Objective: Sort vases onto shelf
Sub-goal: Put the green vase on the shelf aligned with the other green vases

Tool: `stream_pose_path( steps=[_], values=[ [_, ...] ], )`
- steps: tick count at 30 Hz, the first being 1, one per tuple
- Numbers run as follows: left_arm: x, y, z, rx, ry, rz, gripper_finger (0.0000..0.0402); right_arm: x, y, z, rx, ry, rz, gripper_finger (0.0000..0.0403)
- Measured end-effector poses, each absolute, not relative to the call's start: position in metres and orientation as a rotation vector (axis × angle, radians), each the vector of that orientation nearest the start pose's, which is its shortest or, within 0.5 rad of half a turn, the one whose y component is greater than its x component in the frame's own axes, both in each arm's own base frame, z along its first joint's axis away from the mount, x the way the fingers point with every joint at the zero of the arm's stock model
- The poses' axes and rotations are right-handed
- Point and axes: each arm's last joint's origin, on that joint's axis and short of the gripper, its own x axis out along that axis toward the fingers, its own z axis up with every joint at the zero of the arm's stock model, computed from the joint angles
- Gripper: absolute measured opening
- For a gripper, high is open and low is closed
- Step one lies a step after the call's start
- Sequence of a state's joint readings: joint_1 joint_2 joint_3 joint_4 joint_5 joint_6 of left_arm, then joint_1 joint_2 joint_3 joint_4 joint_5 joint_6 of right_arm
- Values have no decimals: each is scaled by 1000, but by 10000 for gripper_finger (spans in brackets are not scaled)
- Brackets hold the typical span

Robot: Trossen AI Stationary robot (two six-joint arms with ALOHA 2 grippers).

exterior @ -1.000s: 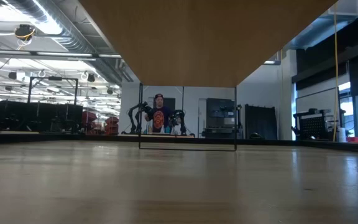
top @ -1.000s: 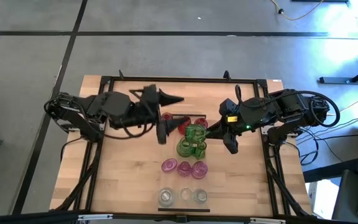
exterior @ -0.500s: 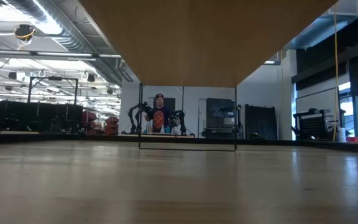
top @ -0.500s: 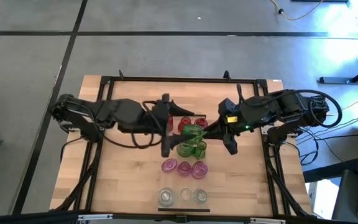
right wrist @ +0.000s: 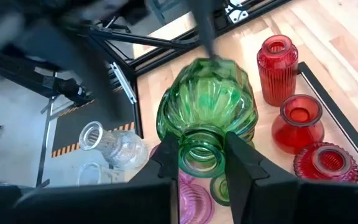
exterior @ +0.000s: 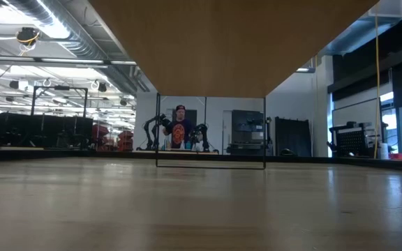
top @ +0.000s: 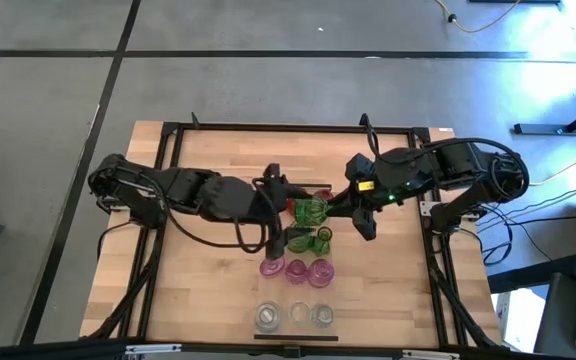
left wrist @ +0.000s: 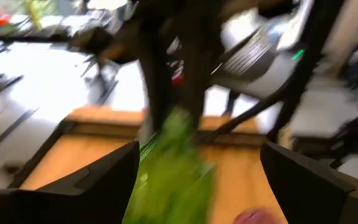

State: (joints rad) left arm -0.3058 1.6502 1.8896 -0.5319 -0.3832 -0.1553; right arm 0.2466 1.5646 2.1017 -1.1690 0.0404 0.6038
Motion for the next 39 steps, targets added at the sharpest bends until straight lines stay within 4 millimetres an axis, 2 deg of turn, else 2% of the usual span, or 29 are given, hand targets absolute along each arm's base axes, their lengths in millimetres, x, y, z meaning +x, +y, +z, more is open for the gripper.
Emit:
stream_pose_path(
  steps=[6, 9, 17, 22, 26, 30, 36, 39],
  values=[
    [331, -91, 436, -38, 469, 250, 330, 268, 67, 487, 509, 672, 6, 53],
    [329, -90, 433, -33, 507, 257, 330, 274, 69, 483, 512, 694, 18, 53],
    [324, -91, 434, -63, 547, 230, 331, 314, 80, 458, 507, 763, 85, 53],
    [320, -92, 428, -82, 628, 199, 331, 332, 77, 457, 529, 704, 148, 50],
    [318, -93, 425, -71, 660, 197, 331, 337, 72, 463, 530, 629, 184, 36],
    [315, -97, 424, -85, 675, 192, 331, 339, 69, 465, 518, 605, 194, 4],
    [314, -100, 425, -92, 663, 212, 331, 337, 69, 465, 516, 608, 190, 14],
    [311, -99, 430, -79, 650, 241, 331, 329, 67, 469, 495, 607, 139, 7]
  ],
)
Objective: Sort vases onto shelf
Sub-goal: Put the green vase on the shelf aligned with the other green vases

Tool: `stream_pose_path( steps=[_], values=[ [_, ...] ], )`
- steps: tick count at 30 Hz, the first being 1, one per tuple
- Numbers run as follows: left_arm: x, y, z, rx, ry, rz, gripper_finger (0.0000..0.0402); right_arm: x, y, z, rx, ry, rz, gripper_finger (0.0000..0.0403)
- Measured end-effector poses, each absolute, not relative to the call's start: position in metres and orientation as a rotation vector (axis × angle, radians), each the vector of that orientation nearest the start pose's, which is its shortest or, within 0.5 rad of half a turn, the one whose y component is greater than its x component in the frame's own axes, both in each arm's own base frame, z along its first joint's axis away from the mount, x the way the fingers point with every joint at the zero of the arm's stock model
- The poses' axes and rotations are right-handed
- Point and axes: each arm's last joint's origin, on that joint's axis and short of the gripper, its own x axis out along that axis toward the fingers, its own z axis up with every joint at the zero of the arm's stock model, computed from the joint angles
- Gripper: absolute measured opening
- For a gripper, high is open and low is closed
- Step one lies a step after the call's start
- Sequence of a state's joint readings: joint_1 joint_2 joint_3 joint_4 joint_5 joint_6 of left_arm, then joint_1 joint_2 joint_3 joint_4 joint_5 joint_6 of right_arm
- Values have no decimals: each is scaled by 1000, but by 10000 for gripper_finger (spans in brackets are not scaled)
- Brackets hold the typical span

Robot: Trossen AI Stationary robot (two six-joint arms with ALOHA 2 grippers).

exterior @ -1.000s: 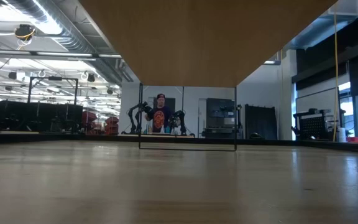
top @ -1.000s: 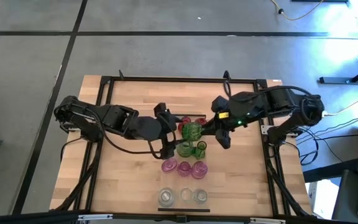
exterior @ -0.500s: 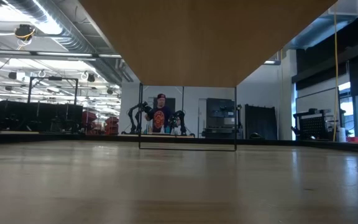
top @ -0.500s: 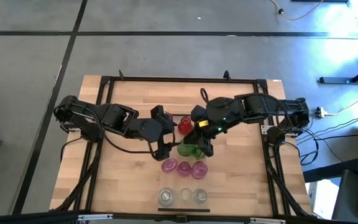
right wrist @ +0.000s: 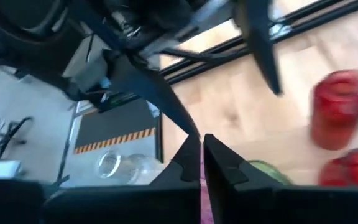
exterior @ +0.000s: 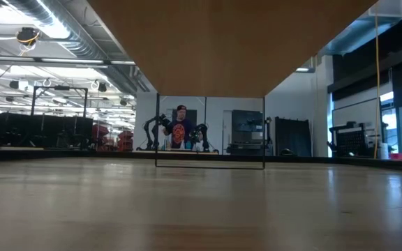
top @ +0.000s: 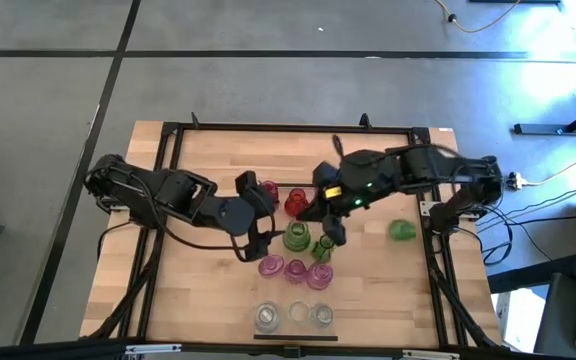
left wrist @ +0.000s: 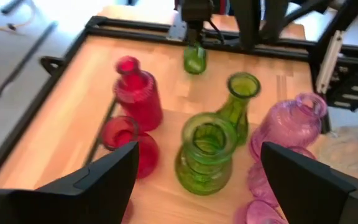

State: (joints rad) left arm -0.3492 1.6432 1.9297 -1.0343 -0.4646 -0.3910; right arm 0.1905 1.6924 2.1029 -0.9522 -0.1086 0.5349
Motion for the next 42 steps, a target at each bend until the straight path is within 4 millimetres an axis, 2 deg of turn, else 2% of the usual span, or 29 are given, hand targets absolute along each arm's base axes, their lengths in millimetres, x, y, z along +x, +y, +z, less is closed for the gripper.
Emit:
stream_pose_path(
  steps=[11, 16, 23, 31, 36, 42],
  values=[
    [296, -93, 464, -85, 556, 297, 331, 281, 57, 490, 447, 577, -39, 7],
    [294, -92, 466, -71, 551, 321, 330, 268, 59, 491, 434, 599, -98, 7],
    [289, -89, 463, -41, 594, 349, 330, 252, 67, 481, 383, 696, -249, 7],
    [287, -88, 463, -29, 603, 361, 330, 231, 60, 468, 403, 753, -593, 7],
    [268, -78, 476, -21, 553, 429, 330, 231, 55, 456, 427, 718, -700, 7],
    [230, -56, 496, -64, 506, 486, 330, 225, 42, 428, 470, 717, -867, 7]
  ],
)
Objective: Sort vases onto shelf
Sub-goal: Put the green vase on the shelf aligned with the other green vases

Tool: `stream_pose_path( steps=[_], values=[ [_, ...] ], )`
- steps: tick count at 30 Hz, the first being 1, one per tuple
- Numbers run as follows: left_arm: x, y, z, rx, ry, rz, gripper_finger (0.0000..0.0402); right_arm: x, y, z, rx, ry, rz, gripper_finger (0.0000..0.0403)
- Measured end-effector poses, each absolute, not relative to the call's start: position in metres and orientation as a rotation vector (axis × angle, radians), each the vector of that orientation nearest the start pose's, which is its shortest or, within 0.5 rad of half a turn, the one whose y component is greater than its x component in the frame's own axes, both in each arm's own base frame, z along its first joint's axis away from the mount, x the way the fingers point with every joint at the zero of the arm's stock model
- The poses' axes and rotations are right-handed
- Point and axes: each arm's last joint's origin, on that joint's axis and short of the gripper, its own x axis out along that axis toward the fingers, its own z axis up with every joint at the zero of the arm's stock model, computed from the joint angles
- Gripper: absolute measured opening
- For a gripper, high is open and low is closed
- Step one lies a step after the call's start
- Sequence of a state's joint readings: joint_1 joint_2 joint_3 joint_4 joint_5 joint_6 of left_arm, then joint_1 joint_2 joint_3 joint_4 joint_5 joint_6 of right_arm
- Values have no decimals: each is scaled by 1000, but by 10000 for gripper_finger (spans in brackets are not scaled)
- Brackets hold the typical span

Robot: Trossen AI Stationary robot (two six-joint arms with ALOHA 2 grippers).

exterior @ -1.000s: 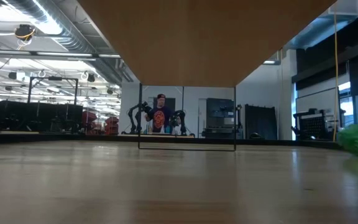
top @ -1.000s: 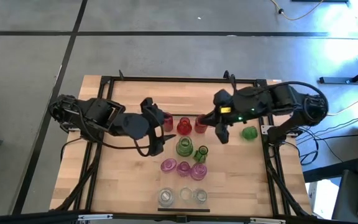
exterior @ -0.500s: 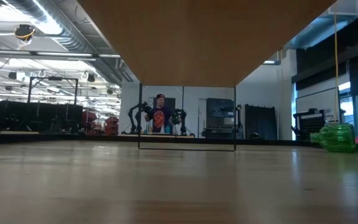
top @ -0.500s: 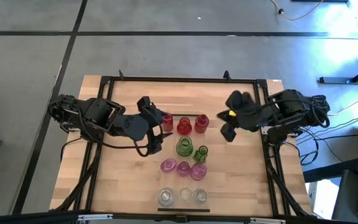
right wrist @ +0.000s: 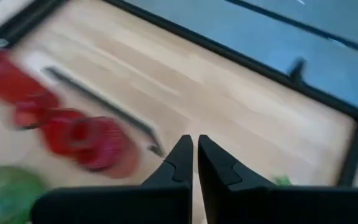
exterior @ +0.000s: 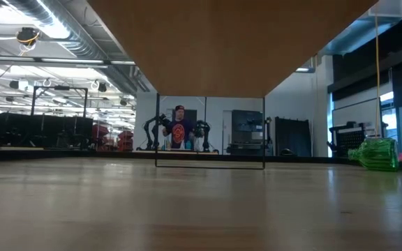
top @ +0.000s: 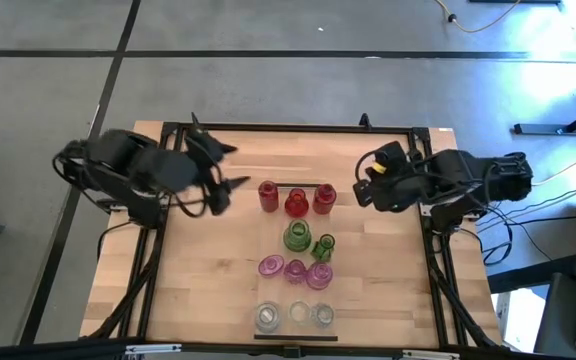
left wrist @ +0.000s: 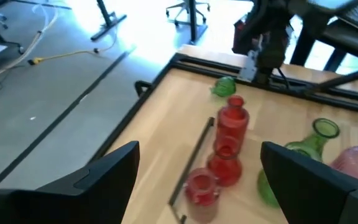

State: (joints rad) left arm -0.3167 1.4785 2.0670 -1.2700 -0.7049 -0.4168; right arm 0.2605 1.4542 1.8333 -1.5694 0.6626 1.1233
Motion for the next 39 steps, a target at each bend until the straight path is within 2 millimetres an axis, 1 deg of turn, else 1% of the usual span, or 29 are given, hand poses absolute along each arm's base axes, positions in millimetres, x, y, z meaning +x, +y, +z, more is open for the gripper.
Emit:
stream_pose_path(
  steps=[4, 8, 11, 14, 21, 26, 29, 33, 36, 39],
  values=[
    [206, -46, 505, -66, 482, 506, 330, 215, 21, 401, 539, 765, -999, 7],
    [190, -38, 511, -51, 477, 509, 330, 201, -1, 373, 647, 853, -1114, 7],
    [184, -34, 511, -26, 496, 512, 330, 190, -13, 354, 759, 921, -1189, 7],
    [182, -31, 511, 0, 510, 515, 330, 183, -20, 336, 838, 952, -1275, 7],
    [181, -24, 509, 39, 545, 536, 330, 175, -25, 299, 927, 1026, -1430, 3],
    [181, -16, 507, 35, 573, 563, 330, 166, -22, 268, 984, 1100, -1560, 1],
    [181, -12, 507, 49, 581, 574, 330, 160, -21, 252, 1008, 1110, -1653, 1],
    [182, -9, 507, 52, 604, 532, 330, 154, -20, 238, 1038, 1093, -1752, 0],
    [183, -8, 506, 38, 614, 509, 330, 151, -19, 229, 1056, 1100, -1788, 0],
    [183, -7, 506, 32, 617, 506, 330, 149, -18, 215, 1104, 1097, -1794, 0]
  ],
)
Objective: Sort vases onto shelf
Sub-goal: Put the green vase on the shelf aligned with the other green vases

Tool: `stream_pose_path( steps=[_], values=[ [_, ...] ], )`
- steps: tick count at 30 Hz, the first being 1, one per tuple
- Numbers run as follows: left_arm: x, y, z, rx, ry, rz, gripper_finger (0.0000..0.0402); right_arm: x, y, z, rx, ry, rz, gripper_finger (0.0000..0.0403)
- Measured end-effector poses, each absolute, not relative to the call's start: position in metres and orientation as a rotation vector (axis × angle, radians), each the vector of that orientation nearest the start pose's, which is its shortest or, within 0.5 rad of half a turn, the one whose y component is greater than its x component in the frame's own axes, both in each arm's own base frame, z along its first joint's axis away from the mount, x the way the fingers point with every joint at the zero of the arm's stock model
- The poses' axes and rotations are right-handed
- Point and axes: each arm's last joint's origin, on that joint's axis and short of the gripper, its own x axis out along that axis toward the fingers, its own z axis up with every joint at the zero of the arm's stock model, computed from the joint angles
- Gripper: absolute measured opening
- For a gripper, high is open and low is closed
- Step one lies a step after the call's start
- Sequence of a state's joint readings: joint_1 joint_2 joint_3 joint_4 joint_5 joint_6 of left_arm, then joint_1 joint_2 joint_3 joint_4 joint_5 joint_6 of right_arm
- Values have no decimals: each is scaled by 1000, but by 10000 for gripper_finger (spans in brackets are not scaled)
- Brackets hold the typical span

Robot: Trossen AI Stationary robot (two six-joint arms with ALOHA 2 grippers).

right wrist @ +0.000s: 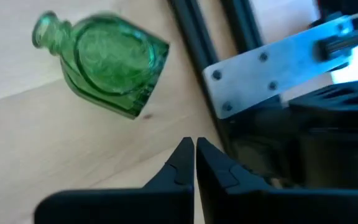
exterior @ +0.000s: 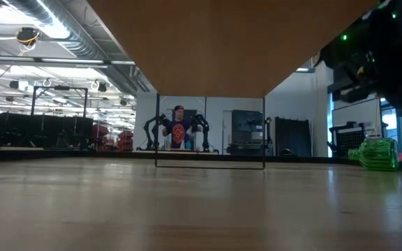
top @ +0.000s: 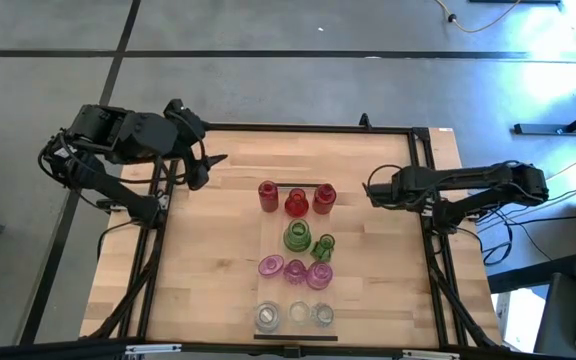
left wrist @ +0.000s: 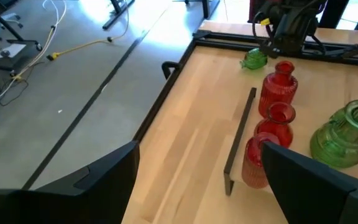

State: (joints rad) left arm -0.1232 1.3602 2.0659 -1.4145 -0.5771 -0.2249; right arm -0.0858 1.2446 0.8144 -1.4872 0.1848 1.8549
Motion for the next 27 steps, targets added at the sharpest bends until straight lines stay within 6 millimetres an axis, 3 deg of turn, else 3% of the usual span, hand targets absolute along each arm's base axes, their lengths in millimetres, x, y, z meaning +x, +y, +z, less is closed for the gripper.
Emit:
stream_pose_path(
  steps=[5, 9, 16, 27],
  values=[
    [183, -7, 506, 32, 617, 506, 330, 149, -18, 193, 1169, 1038, -1797, 0],
    [183, -7, 506, 32, 617, 505, 330, 149, -22, 194, 1140, 940, -1913, 0],
    [183, -7, 506, 24, 621, 486, 330, 151, -35, 189, 1156, 936, -1982, 0],
    [183, -7, 506, 23, 619, 486, 330, 164, -61, 183, 1232, 788, -1883, 1]
  ],
)
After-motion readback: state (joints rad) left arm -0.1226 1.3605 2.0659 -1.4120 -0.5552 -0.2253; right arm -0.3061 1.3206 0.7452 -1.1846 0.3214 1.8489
